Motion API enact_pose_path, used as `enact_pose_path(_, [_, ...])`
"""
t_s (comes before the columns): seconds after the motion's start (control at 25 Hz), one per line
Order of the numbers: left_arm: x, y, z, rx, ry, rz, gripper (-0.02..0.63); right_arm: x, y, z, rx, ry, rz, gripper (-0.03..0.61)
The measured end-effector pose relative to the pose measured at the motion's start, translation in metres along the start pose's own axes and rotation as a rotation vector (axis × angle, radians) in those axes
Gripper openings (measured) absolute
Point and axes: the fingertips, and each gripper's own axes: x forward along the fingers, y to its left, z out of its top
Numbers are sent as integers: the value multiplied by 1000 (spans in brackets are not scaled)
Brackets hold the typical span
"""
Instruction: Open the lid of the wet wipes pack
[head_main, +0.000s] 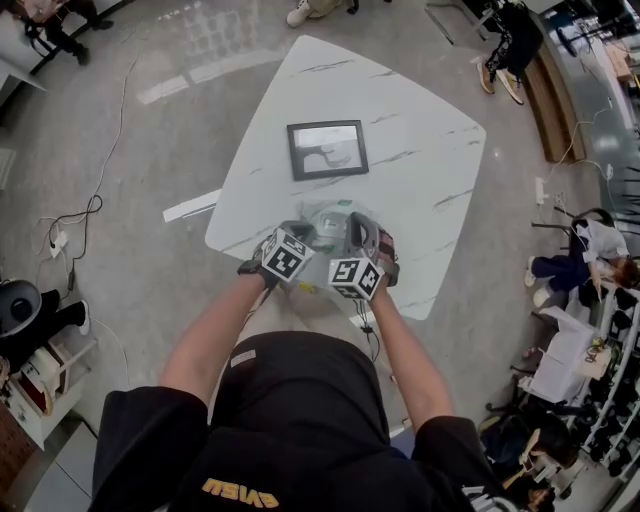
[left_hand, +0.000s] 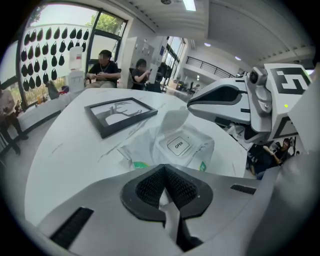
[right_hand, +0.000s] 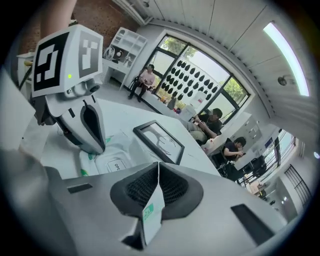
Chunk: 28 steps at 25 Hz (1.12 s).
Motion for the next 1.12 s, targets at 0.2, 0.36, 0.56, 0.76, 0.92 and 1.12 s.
enact_pose_path(0.2, [0,0,1,-8,-1,-2,18,14,-10,-3,33,4,21,9])
enact_pose_path(0.36, [1,0,1,-13,-2,1,18,30,-9,-10,72,23,55,11])
enact_pose_path(0.56, [2,0,1,-7,0,3,18,49,-9,-17,128,55,93,12])
enact_pose_path(0.76, [4,0,2,11,9,-5,18,63,-7,-23,173,96,138,12])
enact_pose_path(0.92, [-2,5,-2,53,2,-11,18,73,4,-22,405,71,241,4])
enact_pose_path(1.12, [-38,13,37,24,-167,37,18,41,-41,-16,611,-38,168,2])
